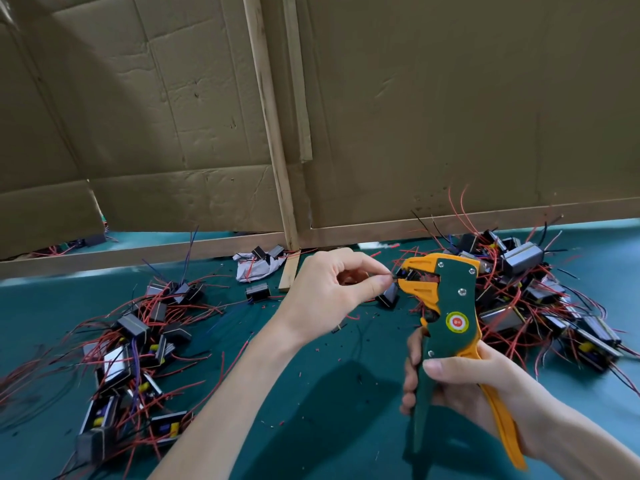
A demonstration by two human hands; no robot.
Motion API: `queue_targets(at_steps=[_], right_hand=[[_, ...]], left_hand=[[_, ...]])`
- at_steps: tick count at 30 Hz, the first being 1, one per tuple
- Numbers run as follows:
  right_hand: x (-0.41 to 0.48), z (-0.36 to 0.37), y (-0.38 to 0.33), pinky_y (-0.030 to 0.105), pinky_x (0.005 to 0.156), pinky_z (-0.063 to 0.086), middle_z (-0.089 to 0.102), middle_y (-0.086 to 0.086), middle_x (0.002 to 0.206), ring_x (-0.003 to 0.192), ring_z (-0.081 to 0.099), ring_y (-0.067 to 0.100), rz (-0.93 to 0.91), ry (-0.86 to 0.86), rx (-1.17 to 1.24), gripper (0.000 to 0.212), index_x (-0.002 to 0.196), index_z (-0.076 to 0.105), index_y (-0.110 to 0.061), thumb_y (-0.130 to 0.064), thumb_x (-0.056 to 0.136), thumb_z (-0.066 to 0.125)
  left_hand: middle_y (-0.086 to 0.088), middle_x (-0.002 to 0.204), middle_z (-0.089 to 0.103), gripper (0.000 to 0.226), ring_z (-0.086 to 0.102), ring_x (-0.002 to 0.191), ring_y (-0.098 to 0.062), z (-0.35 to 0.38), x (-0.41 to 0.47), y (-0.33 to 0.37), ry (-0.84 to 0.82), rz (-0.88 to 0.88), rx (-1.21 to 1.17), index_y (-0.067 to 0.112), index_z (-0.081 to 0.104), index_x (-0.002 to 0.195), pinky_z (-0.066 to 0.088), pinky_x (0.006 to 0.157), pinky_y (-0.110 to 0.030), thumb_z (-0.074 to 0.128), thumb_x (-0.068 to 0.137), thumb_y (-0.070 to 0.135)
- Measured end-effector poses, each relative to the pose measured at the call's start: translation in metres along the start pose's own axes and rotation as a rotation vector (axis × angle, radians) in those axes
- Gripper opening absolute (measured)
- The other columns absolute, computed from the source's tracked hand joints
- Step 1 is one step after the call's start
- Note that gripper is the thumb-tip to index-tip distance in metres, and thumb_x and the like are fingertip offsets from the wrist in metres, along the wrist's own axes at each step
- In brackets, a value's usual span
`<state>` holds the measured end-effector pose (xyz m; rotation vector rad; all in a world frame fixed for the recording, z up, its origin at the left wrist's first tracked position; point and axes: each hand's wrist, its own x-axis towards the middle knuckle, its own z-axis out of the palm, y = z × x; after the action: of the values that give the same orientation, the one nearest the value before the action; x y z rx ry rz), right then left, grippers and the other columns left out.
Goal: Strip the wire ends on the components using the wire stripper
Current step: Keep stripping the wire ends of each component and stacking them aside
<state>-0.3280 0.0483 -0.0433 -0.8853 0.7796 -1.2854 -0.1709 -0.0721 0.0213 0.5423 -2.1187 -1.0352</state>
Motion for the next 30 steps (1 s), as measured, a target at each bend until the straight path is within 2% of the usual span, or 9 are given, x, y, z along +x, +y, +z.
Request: queue_targets(at_steps=[3, 4, 8, 14, 19, 21, 23, 25, 30], right_hand=[[-0.002, -0.001, 0.001, 0.051, 0.067, 0.055, 0.059, 0.029, 0.073, 0.065, 0.062, 0.04, 0.004, -0.009, -0.033, 0.033, 0.077, 0.066, 0.0, -0.01, 0.053, 0.087], [-0.002, -0.001, 0.001, 0.05, 0.068, 0.055, 0.059, 0.029, 0.074, 0.066, 0.062, 0.04, 0.003, -0.017, -0.048, 0.033, 0.078, 0.066, -0.001, -0.011, 0.055, 0.087], [-0.004, -0.002, 0.001, 0.05, 0.067, 0.053, 0.058, 0.027, 0.072, 0.064, 0.061, 0.039, 0.008, -0.031, -0.082, 0.041, 0.078, 0.063, 0.0, -0.02, 0.057, 0.092], [-0.009, 0.0, 0.004, 0.039, 0.049, 0.051, 0.053, 0.023, 0.057, 0.045, 0.055, 0.031, -0.01, 0.09, -0.149, 0.046, 0.073, 0.063, -0.005, -0.031, 0.052, 0.095], [-0.007, 0.007, 0.018, 0.028, 0.043, 0.04, 0.045, 0.017, 0.045, 0.033, 0.042, 0.024, -0.115, 0.225, -0.237, 0.048, 0.055, 0.049, -0.009, -0.039, 0.057, 0.086], [-0.005, 0.006, 0.019, 0.032, 0.045, 0.045, 0.05, 0.019, 0.051, 0.039, 0.048, 0.028, -0.079, 0.173, -0.189, 0.044, 0.06, 0.056, -0.006, -0.034, 0.054, 0.089], [-0.003, 0.004, 0.014, 0.043, 0.061, 0.055, 0.057, 0.025, 0.068, 0.057, 0.061, 0.035, -0.027, 0.018, -0.068, 0.042, 0.075, 0.065, -0.005, -0.025, 0.051, 0.094], [0.0, 0.001, 0.012, 0.051, 0.074, 0.055, 0.061, 0.025, 0.078, 0.071, 0.064, 0.038, -0.017, -0.067, -0.037, 0.044, 0.085, 0.069, -0.006, -0.02, 0.052, 0.095], [0.003, -0.004, 0.012, 0.052, 0.074, 0.054, 0.061, 0.027, 0.078, 0.071, 0.064, 0.04, 0.011, -0.069, 0.003, 0.045, 0.086, 0.069, -0.003, -0.012, 0.05, 0.094]], left_hand=[[-0.012, 0.082, 0.067, 0.008, 0.056, 0.069, -0.031, -0.002, 0.0, 0.001, -0.04, -0.008, 0.003, 0.02, 0.073, 0.079, 0.046, 0.066, -0.038, 0.071, 0.086, 0.015], [-0.011, 0.083, 0.068, 0.009, 0.058, 0.072, -0.031, -0.003, 0.0, 0.002, -0.052, -0.011, -0.003, 0.02, 0.072, 0.079, 0.048, 0.068, -0.039, 0.07, 0.086, 0.015], [0.01, 0.075, 0.068, 0.015, 0.058, 0.072, -0.011, -0.007, 0.0, 0.002, -0.129, -0.017, -0.039, 0.024, 0.071, 0.078, 0.047, 0.069, -0.024, 0.069, 0.087, 0.013], [0.014, 0.073, 0.065, 0.011, 0.053, 0.069, -0.007, -0.01, 0.0, 0.0, -0.173, -0.017, -0.074, 0.018, 0.072, 0.08, 0.042, 0.065, -0.015, 0.068, 0.087, 0.011], [0.011, 0.077, 0.061, 0.007, 0.057, 0.071, 0.001, -0.008, 0.001, -0.006, -0.14, -0.049, 0.016, 0.014, 0.075, 0.087, 0.041, 0.069, -0.011, 0.069, 0.086, 0.01], [0.011, 0.079, 0.063, 0.007, 0.058, 0.072, 0.002, -0.008, 0.001, -0.008, -0.152, -0.072, 0.019, 0.013, 0.074, 0.088, 0.042, 0.071, -0.01, 0.068, 0.087, 0.009], [0.015, 0.076, 0.064, 0.006, 0.057, 0.069, 0.004, -0.009, 0.001, -0.009, -0.146, -0.082, 0.016, 0.012, 0.074, 0.087, 0.041, 0.068, -0.009, 0.068, 0.087, 0.01], [0.011, 0.077, 0.066, 0.005, 0.056, 0.067, 0.003, -0.012, 0.002, -0.009, -0.128, -0.087, 0.029, 0.01, 0.073, 0.086, 0.042, 0.068, -0.01, 0.068, 0.087, 0.011], [-0.007, 0.086, 0.069, 0.005, 0.054, 0.072, -0.007, -0.017, 0.004, -0.009, -0.025, -0.079, 0.115, 0.016, 0.073, 0.084, 0.042, 0.07, -0.019, 0.069, 0.087, 0.016]])
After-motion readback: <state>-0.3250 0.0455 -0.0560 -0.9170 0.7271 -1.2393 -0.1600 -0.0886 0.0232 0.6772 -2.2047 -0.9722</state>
